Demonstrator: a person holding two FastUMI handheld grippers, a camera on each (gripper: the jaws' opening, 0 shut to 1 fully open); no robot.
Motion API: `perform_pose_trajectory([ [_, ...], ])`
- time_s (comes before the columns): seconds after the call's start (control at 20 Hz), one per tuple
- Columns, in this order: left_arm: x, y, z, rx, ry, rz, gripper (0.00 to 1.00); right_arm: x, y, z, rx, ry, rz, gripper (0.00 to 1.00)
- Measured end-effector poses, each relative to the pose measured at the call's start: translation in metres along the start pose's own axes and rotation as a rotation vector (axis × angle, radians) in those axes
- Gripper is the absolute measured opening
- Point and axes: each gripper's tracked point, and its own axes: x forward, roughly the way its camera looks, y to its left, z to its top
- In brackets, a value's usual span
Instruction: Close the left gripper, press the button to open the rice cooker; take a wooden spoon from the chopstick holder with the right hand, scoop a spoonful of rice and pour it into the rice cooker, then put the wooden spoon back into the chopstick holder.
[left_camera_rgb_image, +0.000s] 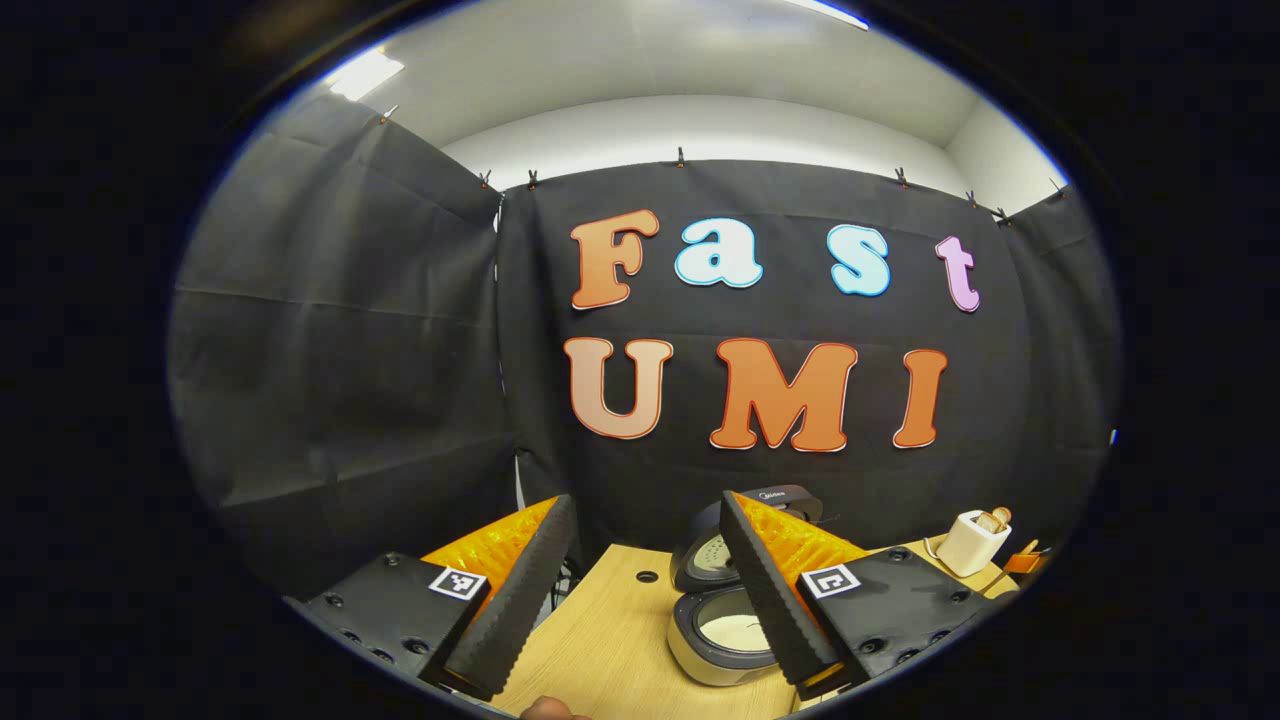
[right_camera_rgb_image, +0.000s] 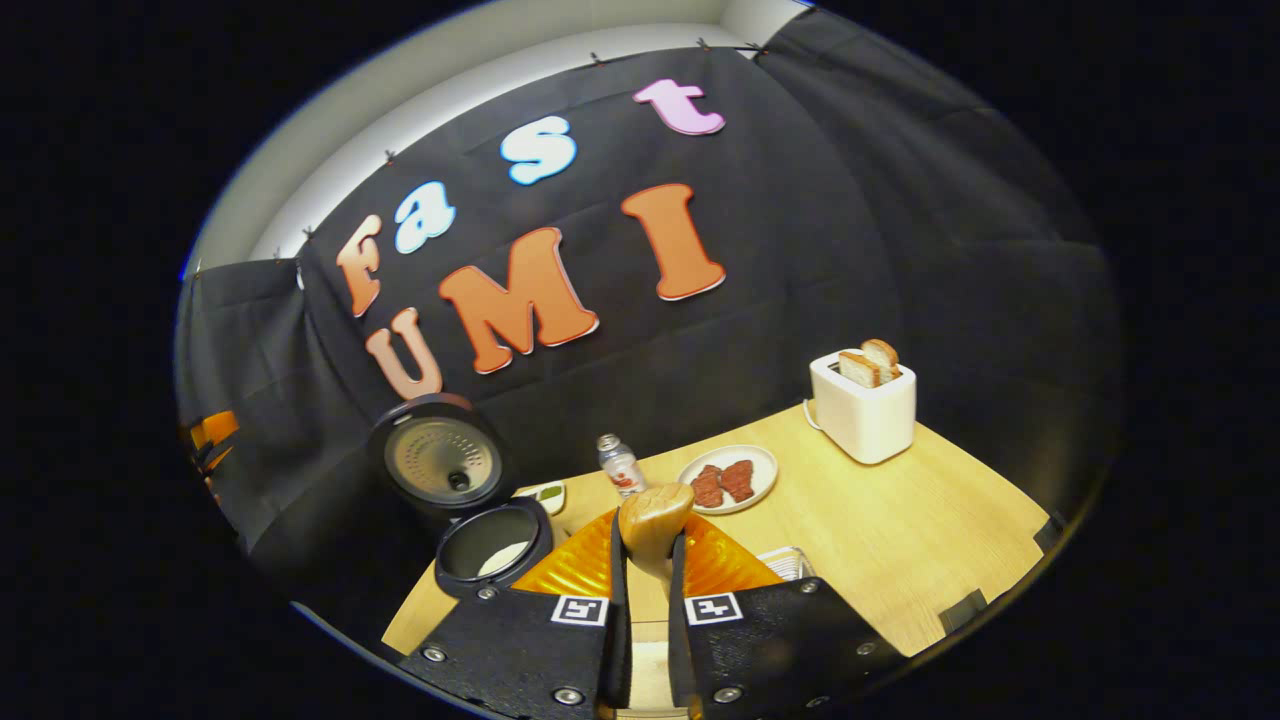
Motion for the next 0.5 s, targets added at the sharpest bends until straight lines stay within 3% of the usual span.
perform_pose_trajectory([
  [0.15, 0.003, 0.007, -0.001, 0.003, 0.002, -0.021, 0.99, -0.005, 0.023, -0.037, -0.089, 0.062, 0.007, 0.14],
  [0.5, 0.005, 0.019, -0.007, 0.048, 0.013, -0.057, 0.98, 0.003, 0.013, -0.115, -0.227, 0.186, -0.157, 0.14],
])
